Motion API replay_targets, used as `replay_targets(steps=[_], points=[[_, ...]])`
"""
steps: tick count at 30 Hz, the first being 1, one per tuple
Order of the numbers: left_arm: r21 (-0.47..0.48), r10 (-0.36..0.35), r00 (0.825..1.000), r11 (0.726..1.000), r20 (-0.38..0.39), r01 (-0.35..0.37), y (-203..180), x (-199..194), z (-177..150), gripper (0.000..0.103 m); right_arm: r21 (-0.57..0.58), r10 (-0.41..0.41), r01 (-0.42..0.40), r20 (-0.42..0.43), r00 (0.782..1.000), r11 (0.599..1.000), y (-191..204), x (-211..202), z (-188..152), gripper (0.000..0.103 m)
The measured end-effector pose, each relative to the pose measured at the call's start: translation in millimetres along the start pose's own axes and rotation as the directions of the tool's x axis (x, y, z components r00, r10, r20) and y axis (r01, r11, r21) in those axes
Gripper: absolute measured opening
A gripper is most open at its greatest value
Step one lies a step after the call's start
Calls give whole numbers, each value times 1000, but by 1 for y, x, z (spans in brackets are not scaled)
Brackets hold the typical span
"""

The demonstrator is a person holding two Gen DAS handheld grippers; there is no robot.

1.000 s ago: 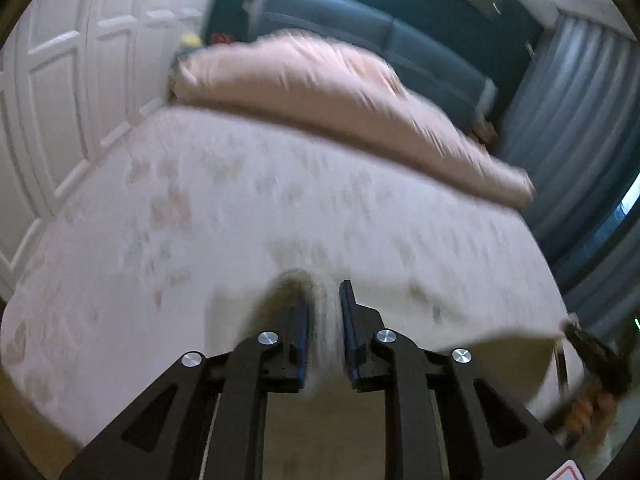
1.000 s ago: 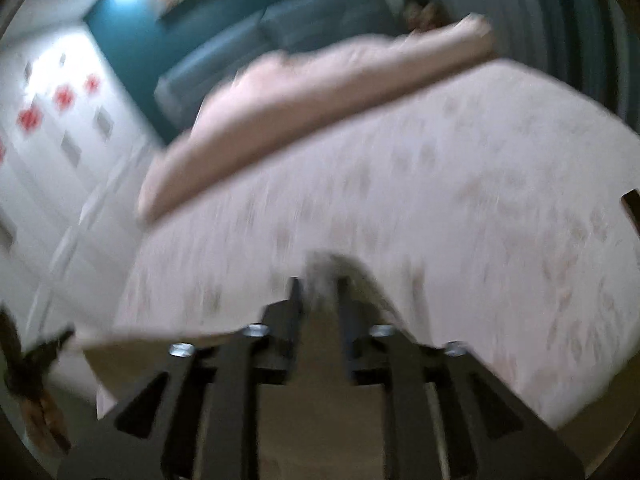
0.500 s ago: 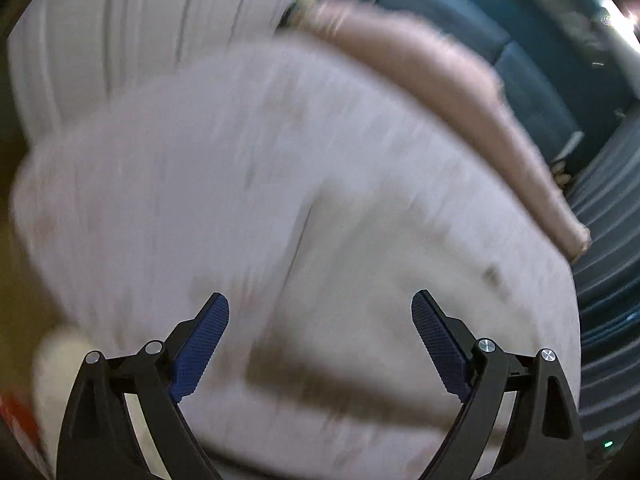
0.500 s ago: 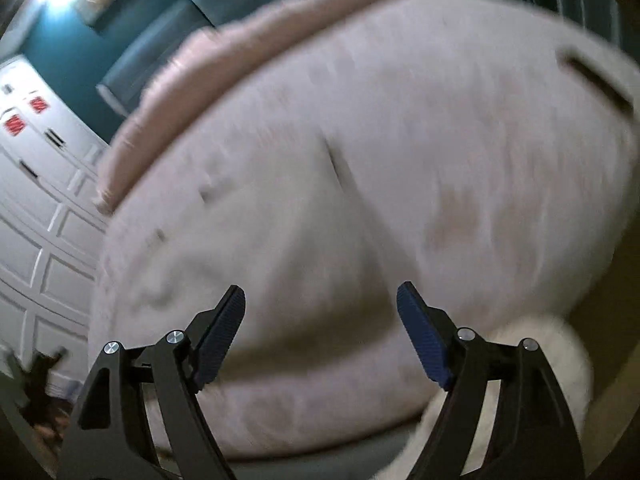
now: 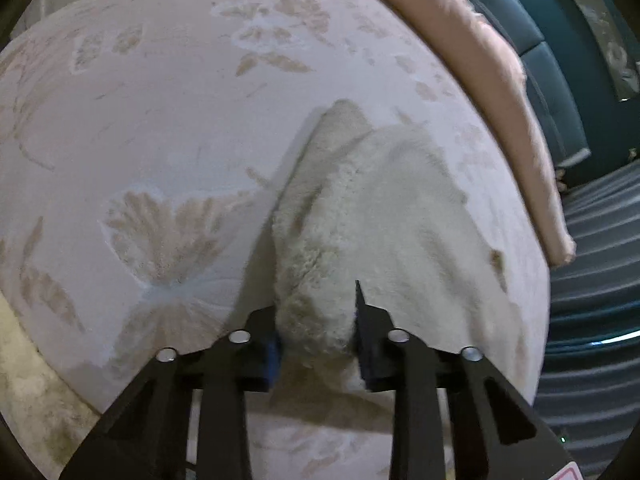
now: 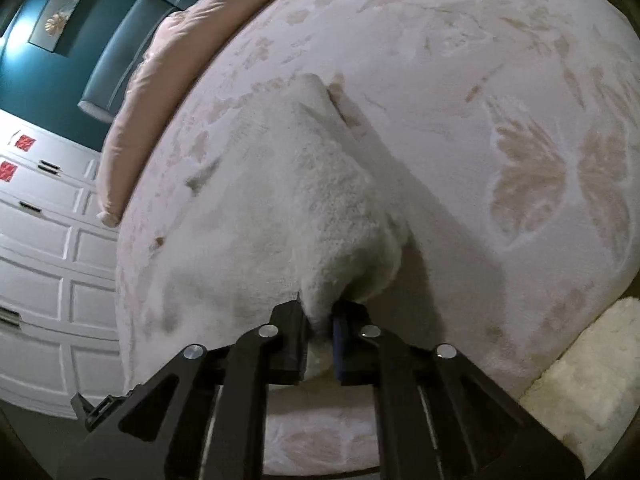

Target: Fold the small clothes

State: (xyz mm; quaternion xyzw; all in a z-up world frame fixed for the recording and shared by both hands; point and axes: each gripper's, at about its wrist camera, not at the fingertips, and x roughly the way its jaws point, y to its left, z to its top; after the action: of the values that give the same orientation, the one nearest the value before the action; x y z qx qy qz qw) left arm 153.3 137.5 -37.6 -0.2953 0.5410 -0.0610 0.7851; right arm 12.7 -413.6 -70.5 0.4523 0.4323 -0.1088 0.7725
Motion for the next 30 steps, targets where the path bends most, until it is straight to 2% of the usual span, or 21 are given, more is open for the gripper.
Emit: replay_targets(steps=[4,7,10,12,14,15,18,19,21,22,23,24,27,30], points=[[60,-13,1000,998,-23,14,3,-29,-13,20,-78,-23,24,13,1000,997,2,-32,-10,7],[112,41,997,993,-65,-34,17,-47,-41,20,-98,-74,69,-47,996,993,-17,-48,-34,7],[114,88,989,991,-123,-74,43,-56,-74,20,-137,-159,143,-117,980,980,-42,-56,-71,7],[116,132,980,986,-148,-116,57,-55,-92,21,-124,-187,168,-161,969,978,-56,-57,-89,7],[119,154,975,984,-159,-136,61,-48,-100,25,-148,-192,170,-151,970,974,-55,-58,-93,8],[121,162,974,982,-157,-144,60,-47,-100,26,-174,-207,181,-142,968,968,-51,-60,-91,11],[146,166,982,978,-93,-152,44,-66,-92,32,-225,-257,228,-106,961,947,-35,-70,-79,23],[164,170,985,973,-41,-161,35,-80,-86,31,-233,-267,242,-83,960,942,-31,-76,-74,27],[202,143,988,967,63,-153,16,-105,-71,48,-238,-293,293,36,955,926,-23,-98,-60,54],[221,128,984,963,122,-153,5,-116,-62,67,-238,-294,315,118,948,919,-17,-108,-49,59],[232,116,978,960,172,-154,-4,-122,-53,74,-246,-283,314,155,947,917,-12,-111,-41,61],[253,91,975,957,202,-142,-14,-121,-43,74,-257,-270,308,174,947,916,-6,-110,-31,61],[310,86,977,940,193,-144,-45,-91,-15,74,-301,-213,266,197,957,916,15,-88,-3,62],[368,80,991,922,111,-116,-72,-36,1,80,-346,-178,223,157,972,911,33,-43,19,69]])
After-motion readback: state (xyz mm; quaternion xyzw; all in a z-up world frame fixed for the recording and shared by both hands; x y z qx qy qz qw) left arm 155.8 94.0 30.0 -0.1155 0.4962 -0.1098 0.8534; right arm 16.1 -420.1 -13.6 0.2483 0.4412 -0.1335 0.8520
